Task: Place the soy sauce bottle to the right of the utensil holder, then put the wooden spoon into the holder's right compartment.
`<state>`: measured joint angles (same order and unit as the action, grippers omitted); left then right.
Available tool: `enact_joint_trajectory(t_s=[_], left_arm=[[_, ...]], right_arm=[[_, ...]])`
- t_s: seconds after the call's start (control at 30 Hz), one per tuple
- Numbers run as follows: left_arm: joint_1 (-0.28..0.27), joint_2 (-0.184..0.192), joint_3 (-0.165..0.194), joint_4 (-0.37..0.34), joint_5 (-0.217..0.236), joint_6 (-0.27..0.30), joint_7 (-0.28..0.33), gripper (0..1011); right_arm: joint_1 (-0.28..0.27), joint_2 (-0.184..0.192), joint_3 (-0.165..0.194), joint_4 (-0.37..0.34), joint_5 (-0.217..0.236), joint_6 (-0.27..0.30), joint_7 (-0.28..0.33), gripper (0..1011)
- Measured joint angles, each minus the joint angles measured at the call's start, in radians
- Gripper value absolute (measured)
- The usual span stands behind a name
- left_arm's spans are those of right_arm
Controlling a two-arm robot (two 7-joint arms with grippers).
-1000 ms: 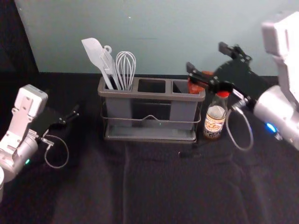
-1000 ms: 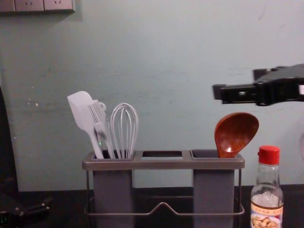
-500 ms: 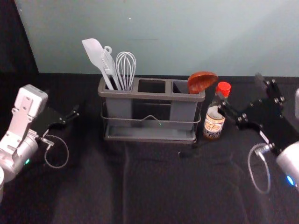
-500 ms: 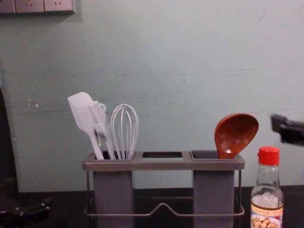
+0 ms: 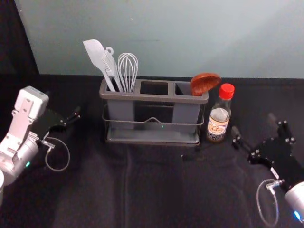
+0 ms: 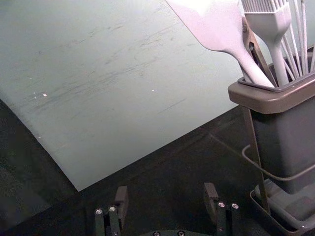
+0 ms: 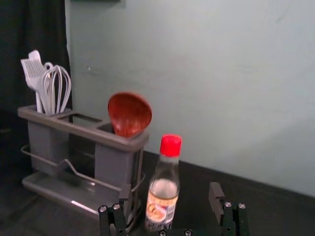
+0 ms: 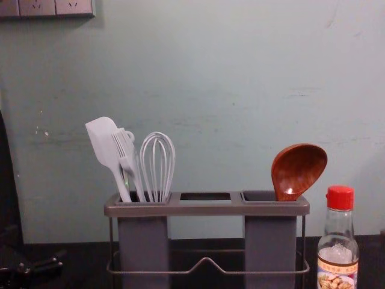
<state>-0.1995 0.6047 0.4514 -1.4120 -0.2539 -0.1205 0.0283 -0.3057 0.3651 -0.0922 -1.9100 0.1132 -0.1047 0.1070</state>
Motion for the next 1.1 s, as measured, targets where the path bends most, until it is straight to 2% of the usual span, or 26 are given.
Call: enact_joint_trajectory(t_s=[0.13,0.43,0.7,1.1], left_arm=[[0.0,0.0,0.0,0.0,0.0,0.0,0.0,1005],[0.0,0.0,0.0,0.0,0.0,0.0,0.0,1005],[0.0,0.0,0.0,0.0,0.0,0.0,0.0,1005],[0.0,0.0,0.0,0.0,0.0,0.0,0.0,1005]], right_arm=[[0.006,-0.018,0.0,0.052,0.017,-0.019,0.022,1003],[0.027,-0.043,0.0,0.1,0.021,-0.02,0.054,1003],[0.043,-0.053,0.006,0.123,0.043,0.0,0.097,1002],[0.041,-0.053,0.005,0.121,0.039,-0.001,0.092,1002]])
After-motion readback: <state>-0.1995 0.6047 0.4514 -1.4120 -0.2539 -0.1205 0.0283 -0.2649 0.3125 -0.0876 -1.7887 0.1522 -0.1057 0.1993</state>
